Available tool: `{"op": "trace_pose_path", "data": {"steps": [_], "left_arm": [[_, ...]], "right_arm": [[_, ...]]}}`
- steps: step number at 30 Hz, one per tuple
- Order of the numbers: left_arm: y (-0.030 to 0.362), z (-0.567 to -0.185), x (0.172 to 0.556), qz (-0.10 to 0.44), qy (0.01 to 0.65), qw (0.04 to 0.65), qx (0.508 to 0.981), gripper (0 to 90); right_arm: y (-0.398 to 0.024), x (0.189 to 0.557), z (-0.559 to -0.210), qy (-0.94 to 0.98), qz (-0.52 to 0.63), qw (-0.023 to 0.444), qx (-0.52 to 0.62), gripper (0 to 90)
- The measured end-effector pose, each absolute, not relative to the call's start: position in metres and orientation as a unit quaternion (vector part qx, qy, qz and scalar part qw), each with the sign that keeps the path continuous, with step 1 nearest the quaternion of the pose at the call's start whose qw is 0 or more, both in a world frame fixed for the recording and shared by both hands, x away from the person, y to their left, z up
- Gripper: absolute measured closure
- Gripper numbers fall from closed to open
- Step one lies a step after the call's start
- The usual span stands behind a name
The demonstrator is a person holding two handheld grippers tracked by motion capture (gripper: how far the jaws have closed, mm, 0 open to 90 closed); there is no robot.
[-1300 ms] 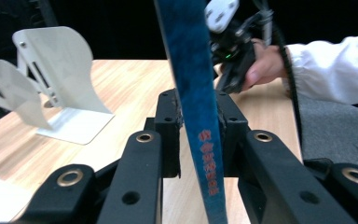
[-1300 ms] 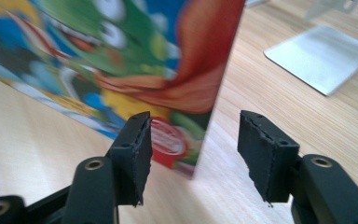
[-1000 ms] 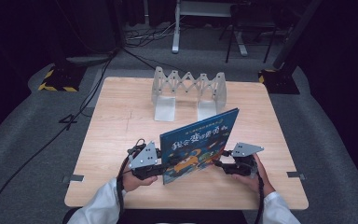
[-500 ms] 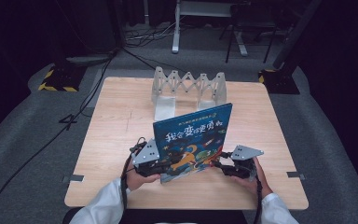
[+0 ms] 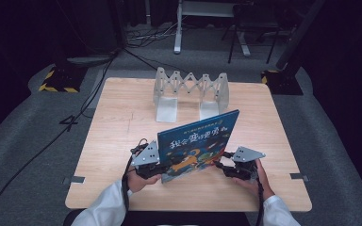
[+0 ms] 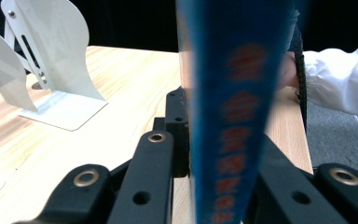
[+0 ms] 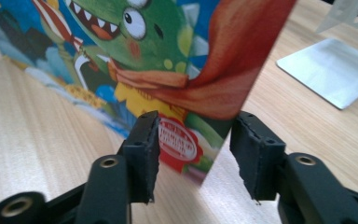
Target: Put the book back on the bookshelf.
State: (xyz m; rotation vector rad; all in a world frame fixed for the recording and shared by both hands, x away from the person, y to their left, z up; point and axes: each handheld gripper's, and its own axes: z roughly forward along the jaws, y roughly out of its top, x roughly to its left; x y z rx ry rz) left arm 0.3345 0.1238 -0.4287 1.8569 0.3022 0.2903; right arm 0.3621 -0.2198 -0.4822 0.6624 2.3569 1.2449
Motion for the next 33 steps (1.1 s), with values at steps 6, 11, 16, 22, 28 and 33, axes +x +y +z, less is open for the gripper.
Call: {"op": "trace_pose_path", "data": {"steps": [6, 11, 16, 22, 28, 33], "left_arm": [[0.125, -0.428, 0.333, 0.145, 0.128, 0.573, 0.797, 82.9], [0.130, -0.429, 0.336, 0.156, 0.133, 0.571, 0.795, 82.9], [0.137, -0.429, 0.338, 0.167, 0.149, 0.568, 0.792, 82.9], [0.145, -0.428, 0.342, 0.187, 0.175, 0.563, 0.786, 82.9], [0.147, -0.426, 0.344, 0.207, 0.190, 0.559, 0.781, 82.9], [0.149, -0.424, 0.344, 0.220, 0.198, 0.560, 0.774, 83.0]], "right_arm": [[-0.227, 0.363, -0.483, 0.840, 0.434, 0.199, 0.257, 45.0], [-0.241, 0.360, -0.484, 0.842, 0.423, 0.193, 0.274, 39.4], [-0.255, 0.358, -0.486, 0.842, 0.405, 0.177, 0.309, 29.2], [-0.278, 0.354, -0.493, 0.836, 0.381, 0.186, 0.349, 30.6], [-0.287, 0.354, -0.494, 0.831, 0.371, 0.199, 0.364, 32.0], [-0.287, 0.355, -0.496, 0.838, 0.355, 0.205, 0.361, 32.5]]}}
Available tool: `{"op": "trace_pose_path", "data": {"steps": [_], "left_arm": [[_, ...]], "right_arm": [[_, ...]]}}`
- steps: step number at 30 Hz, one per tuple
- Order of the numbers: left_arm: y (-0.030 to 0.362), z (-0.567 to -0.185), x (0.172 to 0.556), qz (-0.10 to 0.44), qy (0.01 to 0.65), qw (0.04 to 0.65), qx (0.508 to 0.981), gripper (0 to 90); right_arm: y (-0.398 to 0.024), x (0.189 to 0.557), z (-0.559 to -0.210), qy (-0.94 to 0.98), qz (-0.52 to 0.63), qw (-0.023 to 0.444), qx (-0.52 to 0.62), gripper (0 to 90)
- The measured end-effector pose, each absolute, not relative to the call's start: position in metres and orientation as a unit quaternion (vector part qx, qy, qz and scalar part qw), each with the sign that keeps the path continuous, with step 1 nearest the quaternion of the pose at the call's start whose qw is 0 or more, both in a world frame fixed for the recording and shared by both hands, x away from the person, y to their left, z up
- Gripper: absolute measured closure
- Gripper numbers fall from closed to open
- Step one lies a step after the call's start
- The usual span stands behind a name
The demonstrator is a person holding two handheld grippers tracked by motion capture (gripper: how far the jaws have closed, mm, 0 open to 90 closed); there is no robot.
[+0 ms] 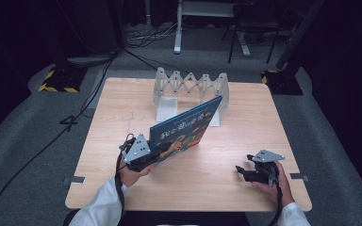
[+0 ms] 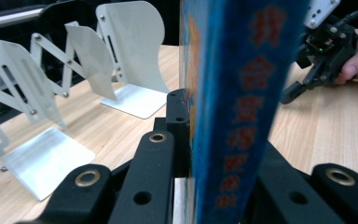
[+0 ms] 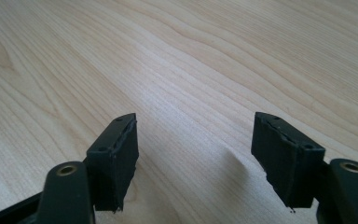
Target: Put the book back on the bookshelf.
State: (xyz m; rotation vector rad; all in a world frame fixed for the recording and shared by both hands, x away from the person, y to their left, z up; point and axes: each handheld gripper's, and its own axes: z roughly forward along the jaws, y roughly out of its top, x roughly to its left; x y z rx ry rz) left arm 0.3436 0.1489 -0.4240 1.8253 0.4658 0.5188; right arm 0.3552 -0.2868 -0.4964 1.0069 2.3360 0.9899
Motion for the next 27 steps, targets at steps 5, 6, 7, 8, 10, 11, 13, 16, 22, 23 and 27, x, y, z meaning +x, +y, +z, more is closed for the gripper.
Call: {"op": "trace_pose_path", "data": {"steps": [5, 6, 7, 8, 10, 11, 13, 16, 22, 23, 27], "left_arm": [[0.150, -0.421, 0.343, 0.229, 0.201, 0.557, 0.773, 83.1], [0.149, -0.420, 0.343, 0.236, 0.202, 0.554, 0.772, 83.1], [0.149, -0.418, 0.344, 0.239, 0.202, 0.554, 0.772, 83.1], [0.149, -0.417, 0.345, 0.242, 0.201, 0.555, 0.770, 83.1], [0.151, -0.415, 0.347, 0.244, 0.203, 0.553, 0.771, 83.1], [0.152, -0.414, 0.348, 0.249, 0.208, 0.553, 0.767, 83.1], [0.156, -0.412, 0.350, 0.251, 0.212, 0.555, 0.764, 83.1], [0.163, -0.408, 0.351, 0.260, 0.220, 0.555, 0.759, 83.1], [0.175, -0.399, 0.353, 0.275, 0.229, 0.561, 0.746, 83.0], [0.177, -0.397, 0.354, 0.276, 0.230, 0.562, 0.745, 83.0], [0.178, -0.395, 0.357, 0.284, 0.233, 0.559, 0.743, 83.0]], "right_arm": [[-0.284, 0.355, -0.498, 0.843, 0.352, 0.204, 0.352, 32.6], [-0.283, 0.354, -0.498, 0.844, 0.351, 0.204, 0.351, 32.7], [-0.283, 0.354, -0.499, 0.846, 0.348, 0.204, 0.349, 33.0], [-0.282, 0.354, -0.499, 0.846, 0.349, 0.204, 0.347, 33.4], [-0.282, 0.354, -0.499, 0.846, 0.348, 0.205, 0.347, 33.4], [-0.282, 0.354, -0.499, 0.846, 0.348, 0.205, 0.347, 33.3], [-0.283, 0.354, -0.499, 0.846, 0.350, 0.205, 0.347, 33.2], [-0.283, 0.354, -0.499, 0.845, 0.350, 0.204, 0.348, 33.3], [-0.284, 0.354, -0.500, 0.843, 0.356, 0.202, 0.348, 32.3], [-0.285, 0.355, -0.501, 0.843, 0.358, 0.199, 0.349, 31.1], [-0.288, 0.356, -0.503, 0.839, 0.369, 0.181, 0.356, 27.7]]}}
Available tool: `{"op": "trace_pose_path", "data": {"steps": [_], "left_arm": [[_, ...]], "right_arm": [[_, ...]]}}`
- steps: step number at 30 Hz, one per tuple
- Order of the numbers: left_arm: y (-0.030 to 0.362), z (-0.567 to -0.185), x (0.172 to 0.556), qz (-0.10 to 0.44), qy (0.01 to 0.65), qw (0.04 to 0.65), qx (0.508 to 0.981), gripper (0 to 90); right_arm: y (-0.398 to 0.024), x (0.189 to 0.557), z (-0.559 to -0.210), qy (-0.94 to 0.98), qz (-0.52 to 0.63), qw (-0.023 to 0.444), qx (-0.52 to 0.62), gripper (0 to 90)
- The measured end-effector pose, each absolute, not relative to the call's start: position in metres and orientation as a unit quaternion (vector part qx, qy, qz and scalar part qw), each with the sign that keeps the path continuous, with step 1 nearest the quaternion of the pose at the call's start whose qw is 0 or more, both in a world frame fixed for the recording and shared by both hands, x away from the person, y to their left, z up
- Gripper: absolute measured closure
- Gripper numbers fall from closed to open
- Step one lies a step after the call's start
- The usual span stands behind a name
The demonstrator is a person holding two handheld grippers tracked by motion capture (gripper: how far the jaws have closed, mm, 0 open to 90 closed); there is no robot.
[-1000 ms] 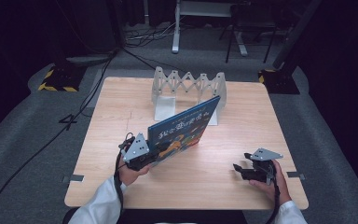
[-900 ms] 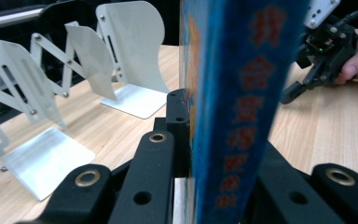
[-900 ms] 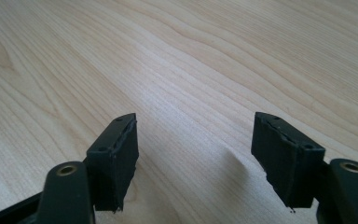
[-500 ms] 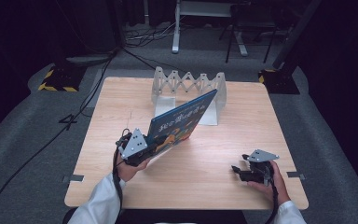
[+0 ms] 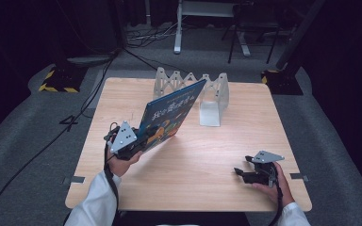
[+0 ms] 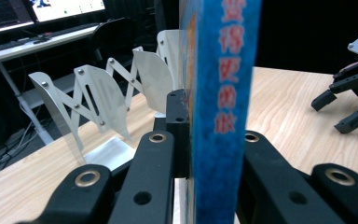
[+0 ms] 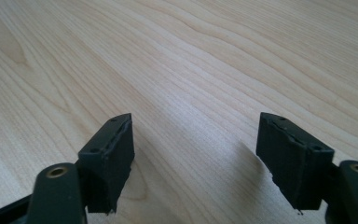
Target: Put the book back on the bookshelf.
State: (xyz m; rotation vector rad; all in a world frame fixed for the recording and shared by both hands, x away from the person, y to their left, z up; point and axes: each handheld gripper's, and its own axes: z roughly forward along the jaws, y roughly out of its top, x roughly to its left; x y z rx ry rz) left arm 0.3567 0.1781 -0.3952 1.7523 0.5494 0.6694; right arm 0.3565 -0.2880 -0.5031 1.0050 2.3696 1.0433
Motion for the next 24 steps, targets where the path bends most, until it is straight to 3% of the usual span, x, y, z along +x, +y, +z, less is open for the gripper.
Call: {"op": "trace_pose_path", "data": {"steps": [4, 24], "left_arm": [[0.177, -0.394, 0.357, 0.295, 0.232, 0.555, 0.742, 82.9], [0.192, -0.384, 0.384, 0.322, 0.286, 0.559, 0.709, 82.9]], "right_arm": [[-0.290, 0.358, -0.504, 0.838, 0.376, 0.163, 0.359, 26.7], [-0.289, 0.358, -0.504, 0.839, 0.376, 0.165, 0.359, 26.6]]}}
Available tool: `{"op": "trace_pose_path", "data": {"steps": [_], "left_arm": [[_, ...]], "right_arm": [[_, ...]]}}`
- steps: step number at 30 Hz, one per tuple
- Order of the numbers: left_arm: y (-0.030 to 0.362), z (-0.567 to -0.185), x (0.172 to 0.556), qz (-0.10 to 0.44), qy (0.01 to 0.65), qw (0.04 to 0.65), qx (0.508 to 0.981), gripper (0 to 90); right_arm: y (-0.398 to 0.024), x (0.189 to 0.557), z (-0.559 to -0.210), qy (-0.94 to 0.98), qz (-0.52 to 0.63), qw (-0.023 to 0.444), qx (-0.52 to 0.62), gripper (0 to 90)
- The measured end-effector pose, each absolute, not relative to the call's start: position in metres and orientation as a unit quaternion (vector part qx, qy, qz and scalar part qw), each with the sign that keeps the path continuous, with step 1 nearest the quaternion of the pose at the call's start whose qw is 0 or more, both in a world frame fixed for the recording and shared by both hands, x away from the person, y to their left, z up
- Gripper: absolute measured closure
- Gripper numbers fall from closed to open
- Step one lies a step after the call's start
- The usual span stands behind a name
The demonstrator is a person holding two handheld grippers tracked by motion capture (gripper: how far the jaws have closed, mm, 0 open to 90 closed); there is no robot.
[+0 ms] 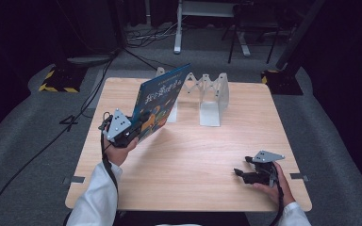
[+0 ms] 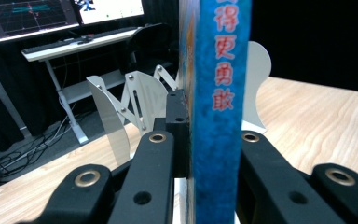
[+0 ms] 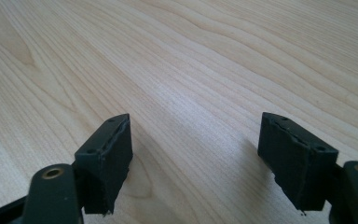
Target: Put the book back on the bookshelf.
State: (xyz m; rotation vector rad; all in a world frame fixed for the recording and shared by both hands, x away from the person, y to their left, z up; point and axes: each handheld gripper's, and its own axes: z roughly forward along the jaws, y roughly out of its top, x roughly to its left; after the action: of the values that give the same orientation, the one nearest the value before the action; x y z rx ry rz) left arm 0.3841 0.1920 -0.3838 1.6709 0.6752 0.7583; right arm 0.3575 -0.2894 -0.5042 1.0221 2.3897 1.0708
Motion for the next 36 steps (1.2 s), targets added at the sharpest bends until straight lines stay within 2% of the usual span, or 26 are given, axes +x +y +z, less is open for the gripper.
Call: {"op": "trace_pose_path", "data": {"steps": [15, 36], "left_arm": [[0.198, -0.379, 0.411, 0.330, 0.329, 0.559, 0.686, 82.8], [0.168, -0.392, 0.448, 0.338, 0.381, 0.545, 0.667, 82.7]], "right_arm": [[-0.289, 0.358, -0.504, 0.838, 0.376, 0.164, 0.359, 26.7], [-0.289, 0.357, -0.504, 0.839, 0.376, 0.163, 0.358, 26.6]]}}
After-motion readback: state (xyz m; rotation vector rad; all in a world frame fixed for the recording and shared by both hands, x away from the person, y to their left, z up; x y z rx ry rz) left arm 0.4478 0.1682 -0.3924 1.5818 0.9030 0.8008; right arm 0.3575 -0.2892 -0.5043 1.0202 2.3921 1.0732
